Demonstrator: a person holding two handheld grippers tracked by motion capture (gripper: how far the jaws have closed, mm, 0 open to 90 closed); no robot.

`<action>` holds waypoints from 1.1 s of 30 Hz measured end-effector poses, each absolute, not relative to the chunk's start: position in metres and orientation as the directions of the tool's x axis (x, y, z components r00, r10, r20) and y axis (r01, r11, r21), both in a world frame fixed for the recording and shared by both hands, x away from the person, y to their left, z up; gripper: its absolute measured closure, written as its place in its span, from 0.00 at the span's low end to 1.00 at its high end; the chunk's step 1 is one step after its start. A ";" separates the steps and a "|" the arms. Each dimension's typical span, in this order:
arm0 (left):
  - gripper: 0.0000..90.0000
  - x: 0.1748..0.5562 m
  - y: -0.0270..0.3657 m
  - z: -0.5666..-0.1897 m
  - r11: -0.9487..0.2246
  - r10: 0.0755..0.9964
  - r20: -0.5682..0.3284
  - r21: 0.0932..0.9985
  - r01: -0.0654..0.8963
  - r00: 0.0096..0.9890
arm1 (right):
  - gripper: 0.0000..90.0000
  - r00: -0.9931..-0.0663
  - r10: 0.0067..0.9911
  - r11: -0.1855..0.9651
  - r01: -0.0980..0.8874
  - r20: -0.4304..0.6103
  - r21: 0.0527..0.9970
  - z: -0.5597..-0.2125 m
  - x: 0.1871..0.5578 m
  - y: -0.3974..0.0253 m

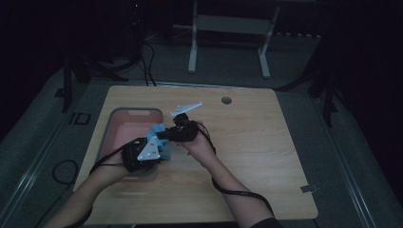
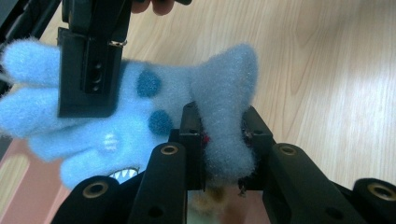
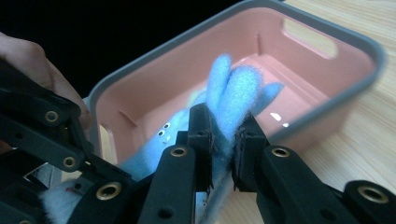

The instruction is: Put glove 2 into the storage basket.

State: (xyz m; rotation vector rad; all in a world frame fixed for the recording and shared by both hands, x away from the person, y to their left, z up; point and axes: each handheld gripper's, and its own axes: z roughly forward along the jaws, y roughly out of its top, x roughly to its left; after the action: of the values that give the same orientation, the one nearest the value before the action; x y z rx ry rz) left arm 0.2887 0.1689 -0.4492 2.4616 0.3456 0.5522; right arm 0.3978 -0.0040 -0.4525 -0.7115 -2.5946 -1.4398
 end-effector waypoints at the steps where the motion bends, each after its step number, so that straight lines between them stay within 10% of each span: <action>1: 0.85 0.288 0.174 -0.450 -0.796 0.366 0.304 0.592 0.127 0.880 | 0.89 -0.889 0.350 0.450 0.436 0.296 0.779 -0.453 0.397 0.001; 33: 0.81 0.302 0.221 -0.493 -0.806 0.450 0.201 0.512 0.298 0.870 | 0.85 -0.888 0.357 0.558 0.451 0.289 0.697 -0.498 0.409 0.076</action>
State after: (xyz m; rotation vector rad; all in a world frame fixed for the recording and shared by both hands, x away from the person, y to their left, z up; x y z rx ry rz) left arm 0.3020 0.2212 -0.4926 2.5646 0.5462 0.4329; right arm 0.4089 0.0763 -0.4982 -0.6950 -2.6700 -1.2449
